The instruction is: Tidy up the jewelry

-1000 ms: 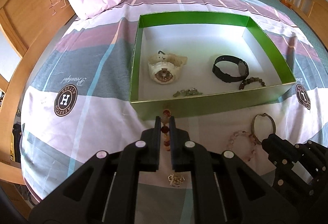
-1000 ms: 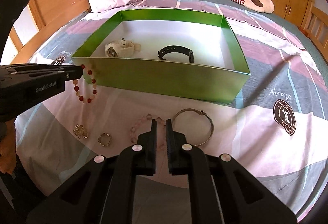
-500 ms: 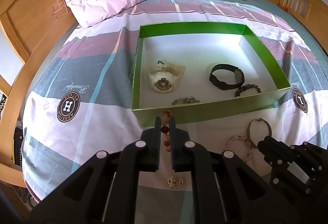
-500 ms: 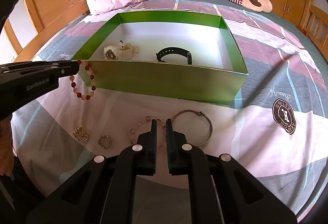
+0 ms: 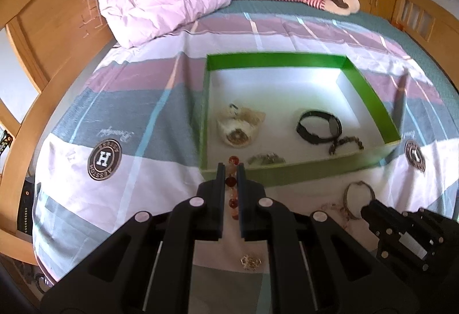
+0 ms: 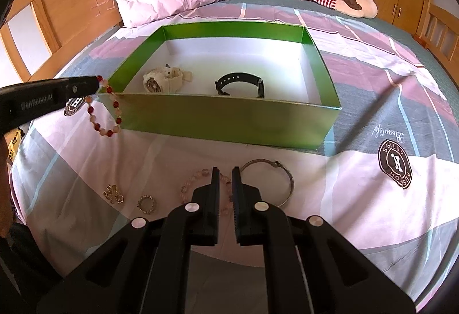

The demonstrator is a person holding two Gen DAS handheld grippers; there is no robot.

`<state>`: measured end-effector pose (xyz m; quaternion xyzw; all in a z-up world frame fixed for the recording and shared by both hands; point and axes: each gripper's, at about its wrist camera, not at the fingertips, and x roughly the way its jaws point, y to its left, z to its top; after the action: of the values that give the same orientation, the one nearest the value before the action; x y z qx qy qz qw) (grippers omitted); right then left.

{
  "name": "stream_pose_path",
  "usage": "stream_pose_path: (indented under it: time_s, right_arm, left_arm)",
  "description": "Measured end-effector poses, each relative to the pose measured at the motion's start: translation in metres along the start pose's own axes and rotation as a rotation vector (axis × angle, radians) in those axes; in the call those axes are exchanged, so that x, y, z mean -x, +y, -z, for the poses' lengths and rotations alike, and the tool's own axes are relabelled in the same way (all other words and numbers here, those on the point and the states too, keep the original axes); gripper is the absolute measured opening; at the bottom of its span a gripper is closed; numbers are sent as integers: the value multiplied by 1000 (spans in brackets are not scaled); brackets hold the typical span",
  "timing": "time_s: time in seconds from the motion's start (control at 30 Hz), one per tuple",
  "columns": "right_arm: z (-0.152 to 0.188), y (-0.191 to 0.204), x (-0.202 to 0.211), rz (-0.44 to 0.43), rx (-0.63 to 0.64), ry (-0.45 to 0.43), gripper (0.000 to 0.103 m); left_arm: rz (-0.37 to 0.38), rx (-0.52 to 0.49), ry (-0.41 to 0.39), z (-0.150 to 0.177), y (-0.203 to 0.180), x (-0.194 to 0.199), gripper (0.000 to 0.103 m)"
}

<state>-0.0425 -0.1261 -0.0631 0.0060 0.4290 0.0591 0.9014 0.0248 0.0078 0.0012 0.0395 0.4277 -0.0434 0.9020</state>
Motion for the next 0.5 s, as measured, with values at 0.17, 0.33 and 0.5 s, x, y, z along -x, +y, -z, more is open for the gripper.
stream_pose_path:
  time_s: [0.17, 0.33, 0.5]
  right_arm:
    - [-8, -5, 15, -30, -29, -47, 8]
    - [-32, -14, 40, -40, -58, -128, 8]
    - [-66, -15, 48, -72, -76, -154, 8]
  left_arm:
    - [42, 30, -64, -11, 14, 17, 7]
    - [117, 68, -122, -30, 30, 32, 7]
    - [223, 109, -116, -48, 39, 27, 7]
